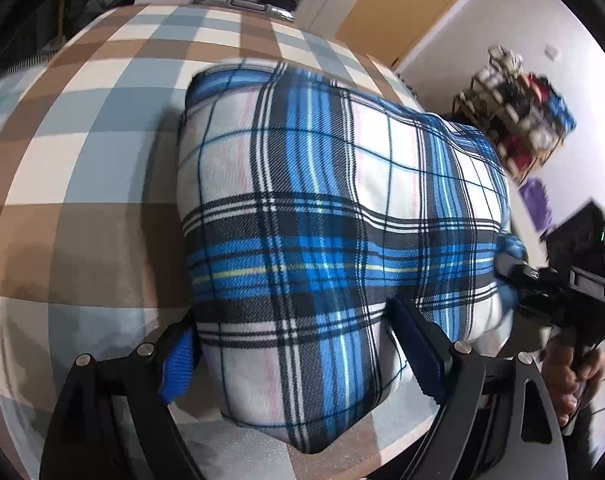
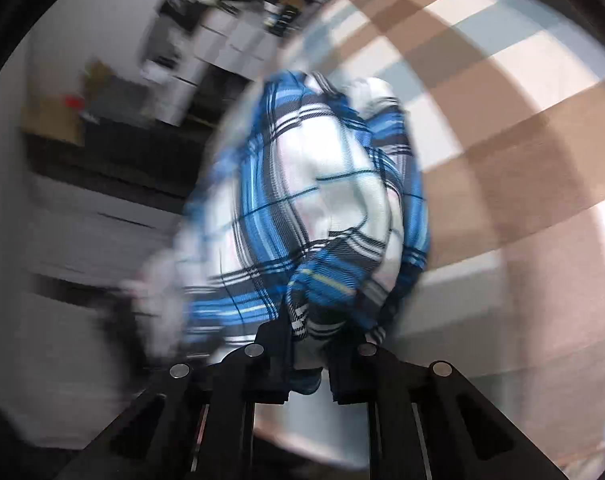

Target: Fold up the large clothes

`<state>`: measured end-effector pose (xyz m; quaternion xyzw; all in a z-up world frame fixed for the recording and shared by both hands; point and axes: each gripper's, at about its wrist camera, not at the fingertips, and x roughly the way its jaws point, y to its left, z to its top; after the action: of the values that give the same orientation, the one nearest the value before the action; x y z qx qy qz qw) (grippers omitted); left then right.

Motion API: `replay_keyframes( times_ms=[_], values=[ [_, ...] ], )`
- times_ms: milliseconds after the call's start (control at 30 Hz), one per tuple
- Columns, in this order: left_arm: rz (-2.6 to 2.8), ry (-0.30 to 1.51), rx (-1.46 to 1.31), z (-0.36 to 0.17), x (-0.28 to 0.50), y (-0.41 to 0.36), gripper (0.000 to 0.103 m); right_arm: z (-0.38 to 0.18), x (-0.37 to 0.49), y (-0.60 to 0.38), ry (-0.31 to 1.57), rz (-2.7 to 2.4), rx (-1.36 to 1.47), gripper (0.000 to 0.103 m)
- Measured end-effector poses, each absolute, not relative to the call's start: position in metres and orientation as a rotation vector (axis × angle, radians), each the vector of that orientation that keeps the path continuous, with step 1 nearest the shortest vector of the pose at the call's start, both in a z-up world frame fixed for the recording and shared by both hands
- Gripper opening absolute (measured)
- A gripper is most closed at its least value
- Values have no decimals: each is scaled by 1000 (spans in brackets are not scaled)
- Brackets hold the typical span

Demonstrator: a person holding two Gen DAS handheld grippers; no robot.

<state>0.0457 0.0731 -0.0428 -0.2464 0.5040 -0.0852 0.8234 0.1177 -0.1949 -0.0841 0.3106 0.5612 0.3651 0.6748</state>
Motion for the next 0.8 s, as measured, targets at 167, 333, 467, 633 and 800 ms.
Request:
replay_keyframes(
  times_ms=[167,333,467,633,800],
  values=[
    [-190,1095,-547,-47,46,73,86,-157,120,-215,1431,774,989,13],
    [-193,1078,-503,-40,44,66,86,-112,117,-209,1322,701,652,21],
    [-178,1042,-519,-31,41,77,86,-51,109,-212,1111,519,398,60],
    [-198,857,-490,7,26,93,86,32,108,-175,829,567,226,98],
    [-292,722,-357,32,32,65,86,11,146,-114,943,715,189,103]
  ],
)
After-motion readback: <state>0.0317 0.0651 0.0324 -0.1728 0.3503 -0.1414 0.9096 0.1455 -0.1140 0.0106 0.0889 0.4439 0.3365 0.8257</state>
